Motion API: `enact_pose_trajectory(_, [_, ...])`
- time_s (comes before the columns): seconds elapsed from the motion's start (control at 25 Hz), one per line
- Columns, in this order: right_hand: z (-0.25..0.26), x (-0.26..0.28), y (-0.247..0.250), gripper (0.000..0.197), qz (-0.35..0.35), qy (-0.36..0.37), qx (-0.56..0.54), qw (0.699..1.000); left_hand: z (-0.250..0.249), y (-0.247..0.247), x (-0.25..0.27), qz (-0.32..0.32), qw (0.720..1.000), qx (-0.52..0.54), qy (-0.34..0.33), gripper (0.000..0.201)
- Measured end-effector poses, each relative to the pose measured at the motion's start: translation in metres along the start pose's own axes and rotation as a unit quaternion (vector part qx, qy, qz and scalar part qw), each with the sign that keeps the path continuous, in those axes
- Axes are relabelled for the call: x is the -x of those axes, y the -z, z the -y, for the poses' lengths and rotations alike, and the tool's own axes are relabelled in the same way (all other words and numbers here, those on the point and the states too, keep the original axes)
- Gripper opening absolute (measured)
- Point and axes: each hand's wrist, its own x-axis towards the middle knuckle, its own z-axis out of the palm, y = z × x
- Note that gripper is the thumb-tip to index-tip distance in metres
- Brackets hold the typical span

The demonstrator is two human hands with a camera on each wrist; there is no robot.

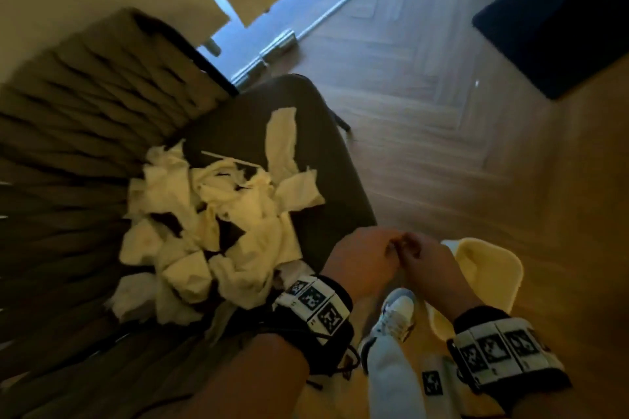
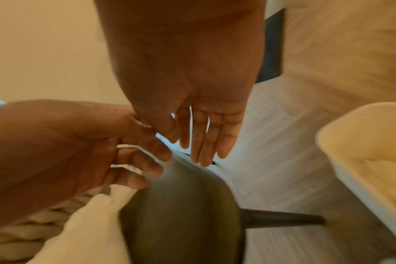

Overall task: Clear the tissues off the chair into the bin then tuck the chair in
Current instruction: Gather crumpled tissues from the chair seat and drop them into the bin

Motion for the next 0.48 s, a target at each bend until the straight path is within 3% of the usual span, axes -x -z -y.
enact_pose_trajectory(0.16, [0.072, -0.026, -0.043, 0.022, 0.007, 0.05, 0.048, 0.998, 0.067, 0.091, 0.013, -0.169, 0.984, -0.013, 0.049, 0.011])
enact_pose_trajectory(0.24, [0.09, -0.039, -0.062, 0.023, -0.017, 0.063, 0.086, 0.994, 0.098, 0.122, 0.002, -0.242, 0.966, -0.082, 0.037, 0.022])
enact_pose_trajectory(0.32, [0.097, -0.048, -0.08, 0.022, -0.047, 0.059, 0.088, 0.993, 0.12, 0.138, -0.023, -0.203, 0.957, -0.203, 0.037, 0.054])
enact_pose_trajectory(0.4, [0.096, -0.051, -0.092, 0.022, -0.08, 0.043, 0.059, 0.994, 0.13, 0.143, -0.049, -0.088, 0.951, -0.287, 0.076, 0.087])
enact_pose_trajectory(0.48, [0.095, -0.052, -0.101, 0.023, -0.112, 0.017, 0.038, 0.993, 0.137, 0.136, -0.069, -0.031, 0.943, -0.322, 0.08, 0.09])
